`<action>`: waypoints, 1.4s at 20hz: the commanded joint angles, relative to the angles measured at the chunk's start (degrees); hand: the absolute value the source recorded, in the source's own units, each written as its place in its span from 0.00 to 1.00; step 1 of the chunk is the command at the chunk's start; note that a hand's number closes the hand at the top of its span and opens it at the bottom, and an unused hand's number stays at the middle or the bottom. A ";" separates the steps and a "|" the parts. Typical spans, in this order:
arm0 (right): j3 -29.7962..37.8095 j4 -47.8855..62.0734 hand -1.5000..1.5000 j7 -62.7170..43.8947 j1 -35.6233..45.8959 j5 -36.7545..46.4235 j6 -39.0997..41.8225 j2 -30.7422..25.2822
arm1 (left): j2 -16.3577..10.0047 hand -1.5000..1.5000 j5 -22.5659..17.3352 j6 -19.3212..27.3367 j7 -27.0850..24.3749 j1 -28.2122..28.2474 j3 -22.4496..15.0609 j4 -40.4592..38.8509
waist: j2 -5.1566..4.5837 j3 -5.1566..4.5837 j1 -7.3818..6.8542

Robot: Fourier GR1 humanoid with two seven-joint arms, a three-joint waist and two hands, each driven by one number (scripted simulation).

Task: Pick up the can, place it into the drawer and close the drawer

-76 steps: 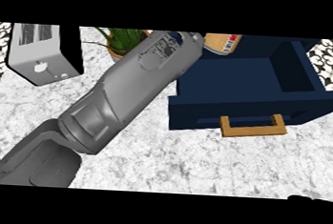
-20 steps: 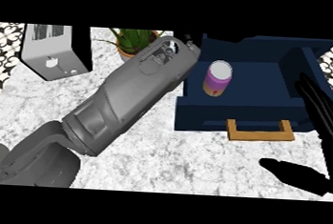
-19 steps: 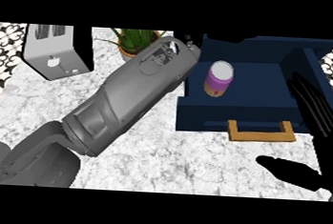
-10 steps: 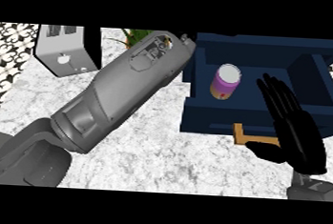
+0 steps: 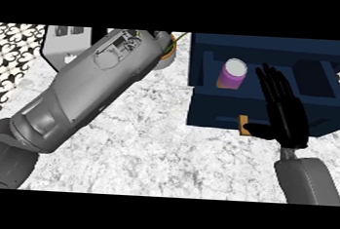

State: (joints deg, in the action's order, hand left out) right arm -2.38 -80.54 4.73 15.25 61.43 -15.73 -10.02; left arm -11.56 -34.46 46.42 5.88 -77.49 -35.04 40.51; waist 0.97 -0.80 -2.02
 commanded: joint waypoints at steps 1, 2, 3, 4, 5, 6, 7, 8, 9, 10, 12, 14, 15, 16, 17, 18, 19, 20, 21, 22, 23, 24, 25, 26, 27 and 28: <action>1.24 8.93 0.00 0.46 2.77 0.82 -2.08 0.81 | -4.40 0.00 1.53 0.34 4.69 3.08 -1.31 7.36 | -0.52 0.83 -0.66; 2.60 14.22 0.00 1.60 5.73 1.11 -4.47 0.73 | -3.87 0.00 1.90 0.01 3.41 2.18 -0.84 6.04 | -0.99 0.88 -0.68; 0.78 12.52 0.00 0.92 4.00 2.81 -5.10 1.91 | -5.92 0.00 1.72 -0.51 4.26 5.23 -0.86 9.18 | -0.69 0.83 -0.60; 1.76 16.92 0.00 2.33 5.57 3.02 -7.61 1.91 | -4.73 0.00 2.13 0.18 4.10 4.70 -1.16 8.64 | -1.02 0.88 -0.91; 1.98 17.32 0.00 1.49 6.69 3.76 -7.74 1.96 | -6.61 0.00 2.54 0.02 4.08 6.51 -1.40 10.68 | -0.87 0.85 -1.19; 3.18 18.20 0.00 1.06 7.94 3.59 -6.70 0.68 | -8.42 0.00 2.01 -1.68 5.66 5.87 -0.55 11.07 | -0.91 0.84 -0.78; 3.55 21.36 0.00 3.26 8.40 3.82 -8.66 0.02 | -8.73 0.00 1.66 -1.59 7.20 5.35 -0.49 12.58 | -0.98 0.89 -1.50; 4.17 22.50 0.00 1.43 10.41 4.99 -9.88 0.65 | -9.59 0.00 1.97 -1.40 7.84 6.14 -0.79 14.85 | -0.88 0.87 -1.75; 4.55 25.24 0.00 2.71 11.16 5.15 -12.13 0.86 | -8.50 0.00 2.05 -1.72 5.11 9.08 -0.82 13.59 | -1.46 0.89 -1.80; 3.91 26.37 0.00 0.68 13.82 6.94 -11.98 1.98 | -10.50 0.00 2.24 -2.11 7.34 7.26 -0.19 13.18 | -1.34 0.88 -1.48; 6.29 29.85 0.00 1.87 15.14 6.58 -15.49 0.67 | -12.10 0.00 2.31 -2.13 7.50 10.12 -0.34 17.37 | -1.28 0.89 -2.24; 7.70 33.55 0.00 3.26 16.68 5.66 -18.46 0.92 | -13.99 0.00 2.62 -3.19 9.14 10.71 -0.64 19.05 | -1.36 0.93 -2.26; 8.26 36.27 0.00 2.06 20.18 6.32 -19.03 1.31 | -15.21 0.00 2.30 -3.12 10.38 11.15 0.14 20.69 | -1.32 0.91 -2.37; 7.65 38.81 0.00 0.87 24.19 7.49 -18.90 2.75 | -12.07 0.00 3.38 -1.40 8.36 13.23 -0.85 20.25 | -1.57 0.90 -1.93; 8.86 41.23 0.00 2.60 23.07 6.90 -22.33 2.18 | -14.10 0.00 3.11 -1.37 12.48 10.69 -0.83 22.93 | -1.46 0.97 -2.79; 8.89 41.99 0.00 0.09 26.77 7.75 -20.59 2.62 | -14.91 0.00 3.79 -2.34 9.17 14.99 -0.56 22.88 | -1.48 0.87 -1.85; 10.39 44.66 0.00 1.50 27.64 7.06 -21.97 0.86 | -14.11 0.00 3.74 -1.08 11.15 14.50 -1.20 24.89 | -1.60 0.93 -2.65; 10.43 45.69 0.00 1.37 29.02 7.34 -23.02 1.31 | -16.48 0.00 4.09 -2.03 11.43 15.71 -0.96 25.75 | -1.55 0.91 -2.51; 10.81 47.20 0.00 -0.27 31.37 7.94 -21.83 0.88 | -16.88 0.00 3.73 -2.34 10.39 17.55 -0.45 26.98 | -1.67 0.88 -3.03; 11.29 49.03 0.00 0.37 31.17 8.16 -24.66 0.74 | -15.71 0.00 4.25 -0.93 10.65 18.21 -1.13 28.34 | -1.79 0.92 -3.14; 11.71 49.84 0.00 -0.41 34.16 7.87 -22.63 0.16 | -17.67 0.00 4.28 -1.83 10.94 18.91 -0.39 29.19 | -1.66 0.89 -2.78; 12.99 51.17 0.00 2.57 35.23 6.05 -22.47 -2.25 | -16.03 0.00 4.17 -1.71 10.43 19.19 -0.66 29.34 | -2.05 0.94 -3.00; 11.40 52.77 0.00 -0.29 36.01 8.88 -26.10 1.88 | -17.67 0.00 4.38 -2.41 10.78 19.09 0.20 28.83 | -2.05 0.91 -2.84; 13.04 53.88 0.00 1.73 35.91 7.25 -26.90 -0.39 | -16.52 0.00 4.47 -2.24 8.08 22.27 -0.15 29.83 | -2.40 0.92 -3.22; 13.28 55.60 0.00 2.26 37.25 7.15 -25.97 -1.16 | -15.76 0.00 5.72 -0.69 9.15 22.10 -1.48 30.75 | -2.25 0.95 -3.04; 13.55 56.35 0.00 1.45 39.68 7.13 -26.44 -0.24 | -16.60 0.00 4.82 -2.57 8.66 21.95 0.06 30.06 | -2.48 0.93 -3.12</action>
State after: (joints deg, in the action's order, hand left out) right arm 9.75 -30.45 5.91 49.08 68.98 -41.68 -10.32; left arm -27.74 -29.95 44.55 15.42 -57.78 -35.55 69.11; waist -0.45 -0.25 -4.47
